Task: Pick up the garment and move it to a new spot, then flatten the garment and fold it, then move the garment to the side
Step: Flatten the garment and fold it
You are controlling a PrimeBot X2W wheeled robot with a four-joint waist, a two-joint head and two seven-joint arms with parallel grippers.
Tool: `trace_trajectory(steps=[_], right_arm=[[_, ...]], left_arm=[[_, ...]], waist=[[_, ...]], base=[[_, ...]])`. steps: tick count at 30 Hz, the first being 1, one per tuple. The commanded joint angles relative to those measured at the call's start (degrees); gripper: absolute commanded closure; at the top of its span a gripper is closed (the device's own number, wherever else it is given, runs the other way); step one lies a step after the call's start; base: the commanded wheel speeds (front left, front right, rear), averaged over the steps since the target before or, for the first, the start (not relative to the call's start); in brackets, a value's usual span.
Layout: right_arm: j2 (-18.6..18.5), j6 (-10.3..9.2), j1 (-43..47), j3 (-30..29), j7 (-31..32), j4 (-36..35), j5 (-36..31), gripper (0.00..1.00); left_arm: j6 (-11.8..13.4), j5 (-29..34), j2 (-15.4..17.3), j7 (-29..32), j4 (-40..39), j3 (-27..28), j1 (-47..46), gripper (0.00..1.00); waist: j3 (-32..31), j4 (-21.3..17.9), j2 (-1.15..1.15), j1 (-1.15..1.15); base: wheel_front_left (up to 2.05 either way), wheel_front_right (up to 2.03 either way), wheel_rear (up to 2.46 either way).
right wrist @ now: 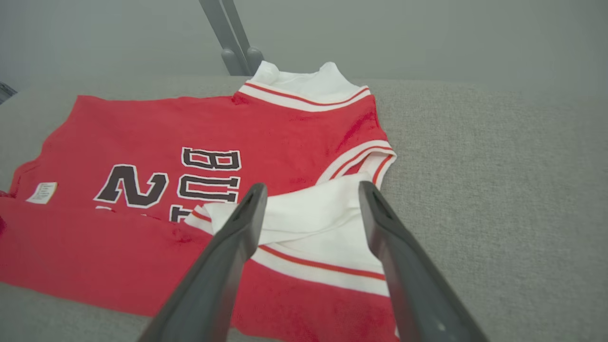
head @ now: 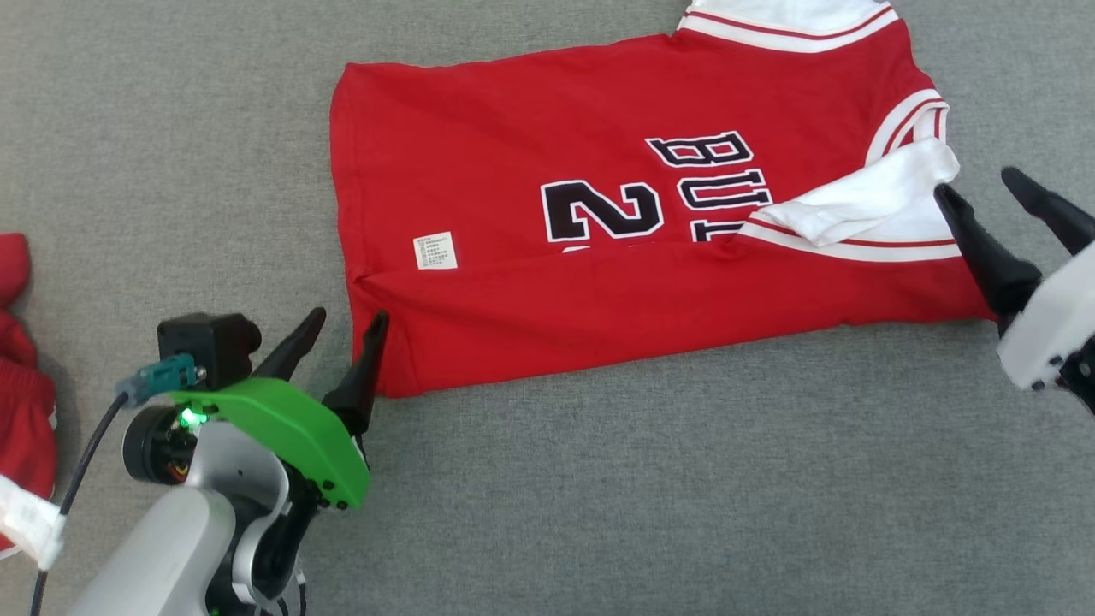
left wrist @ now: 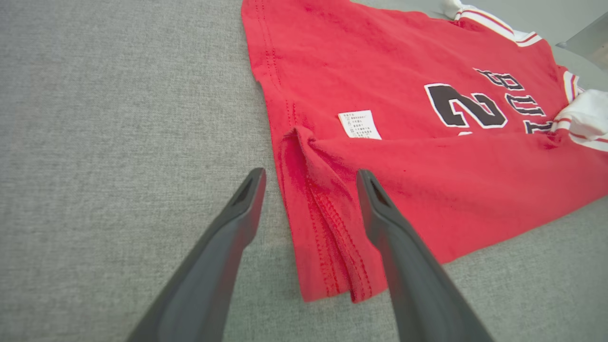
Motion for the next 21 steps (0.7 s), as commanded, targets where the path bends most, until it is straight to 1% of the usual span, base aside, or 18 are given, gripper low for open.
trace_trajectory(steps=[1, 3, 6, 7, 10, 15, 17, 18, 20, 21], right_arm=[[-2.24, 0.03, 2.53, 0.05, 0.6, -1.53, -1.42, 0.0], [-4.9, 0.03, 5.98, 0.3, 1.41, -2.83, -3.1, 0.0], [-6.34, 0.03, 8.77, -0.71, 2.33, -2.95, -4.17, 0.0], [-6.83, 0.02, 9.16, -0.96, 2.49, -2.63, -4.76, 0.0], [-6.1, 0.02, 9.15, -0.98, 3.69, -1.08, -5.4, 0.0], [-6.26, 0.02, 7.91, 0.82, 6.62, 2.03, -6.31, 0.0], [-6.28, 0.02, 7.75, 2.05, 7.48, 3.07, -5.5, 0.0], [-6.25, 0.03, 7.76, 3.02, 7.94, 3.49, -4.36, 0.0], [-6.54, 0.04, 7.33, 4.54, 8.32, 3.94, -2.42, 0.0], [-6.47, 0.04, 7.11, 4.9, 8.45, 4.31, -1.47, 0.0]], left_arm=[[1.07, -0.89, 0.36, -0.59, -1.89, 0.45, 2.04, 0.0], [1.76, -1.59, 0.33, -0.52, -4.1, 0.26, 4.81, 0.0], [2.48, -1.7, 0.23, -0.37, -5.03, -0.07, 6.54, 0.0], [2.52, -2.13, -0.36, -0.2, -4.84, -0.39, 6.82, 0.0], [2.3, -1.96, -0.68, 0.53, -3.62, -1.37, 6.5, 0.0], [1.85, -2.02, -1.17, 1.7, -1.33, -2.8, 6.16, 0.0], [1.44, -2.5, -1.19, 2.32, -0.57, -3.23, 6.25, 0.0], [1.2, -2.92, -1.29, 2.66, -0.22, -3.38, 6.35, 0.02], [0.41, -3.48, -1.39, 3.0, 0.1, -3.66, 6.24, 1.0], [-0.01, -3.78, -1.46, 3.21, 0.2, -3.83, 6.14, 1.0]], waist=[[0.06, -0.81, 0.0, 0.0], [0.45, -0.99, 0.0, 0.0], [1.51, -0.85, 0.0, 0.0], [1.91, -0.71, 0.0, 0.0], [2.76, -0.31, 0.0, 0.0], [3.73, 0.21, 0.0, 0.0], [3.88, 0.45, 0.0, 0.0], [3.94, 0.52, 0.0, 0.0], [4.1, 0.57, 0.0, 0.0], [4.13, 0.58, 0.0, 0.0]], base=[[0.0, 0.0, 0.0], [0.0, 0.0, 0.0], [0.0, 0.0, 0.0], [0.0, 0.0, 0.0], [0.0, 0.0, 0.0], [0.0, 0.0, 0.0], [0.0, 0.0, 0.0], [0.0, 0.0, 0.0], [0.0, 0.0, 0.0], [0.0, 0.0, 0.0]])
